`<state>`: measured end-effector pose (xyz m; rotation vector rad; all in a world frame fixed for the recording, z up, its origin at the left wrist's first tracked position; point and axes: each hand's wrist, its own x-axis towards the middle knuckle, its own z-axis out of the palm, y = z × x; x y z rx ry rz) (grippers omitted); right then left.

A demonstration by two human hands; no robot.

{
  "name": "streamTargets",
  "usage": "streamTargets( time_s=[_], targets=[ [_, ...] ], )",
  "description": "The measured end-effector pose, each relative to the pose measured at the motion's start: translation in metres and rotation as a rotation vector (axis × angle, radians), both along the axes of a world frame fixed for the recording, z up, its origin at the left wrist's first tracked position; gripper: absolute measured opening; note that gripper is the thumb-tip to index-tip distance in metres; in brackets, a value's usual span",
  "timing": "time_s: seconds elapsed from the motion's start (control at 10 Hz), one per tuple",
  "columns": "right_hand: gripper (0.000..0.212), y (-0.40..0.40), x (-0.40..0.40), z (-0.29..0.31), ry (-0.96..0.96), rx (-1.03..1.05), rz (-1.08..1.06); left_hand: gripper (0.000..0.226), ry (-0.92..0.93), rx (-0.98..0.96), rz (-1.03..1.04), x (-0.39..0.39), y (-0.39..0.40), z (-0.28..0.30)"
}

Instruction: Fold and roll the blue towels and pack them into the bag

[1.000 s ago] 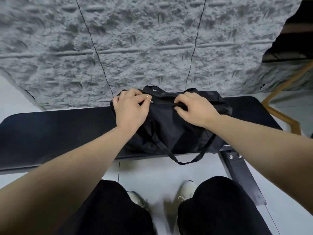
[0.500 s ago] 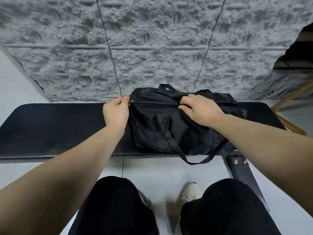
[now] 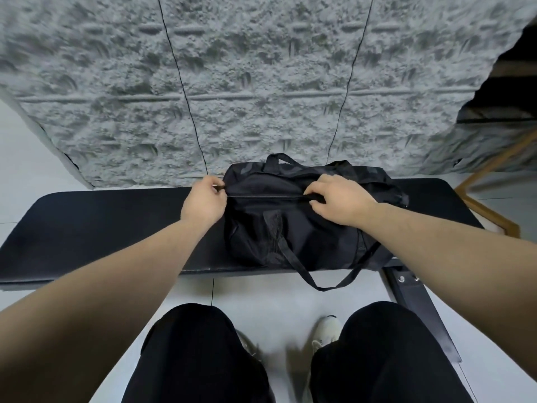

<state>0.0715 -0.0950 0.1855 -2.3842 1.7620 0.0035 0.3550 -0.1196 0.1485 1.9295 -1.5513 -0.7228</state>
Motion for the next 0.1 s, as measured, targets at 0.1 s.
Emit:
streamTargets(
  time_s=[0.1],
  targets=[
    [0.036,0.0080,-0.0050,0.0095,-0.022,0.032,-0.016,0.024,-0.256,-0.067,-0.069,-0.0077,0.0033,0.0166]
  ],
)
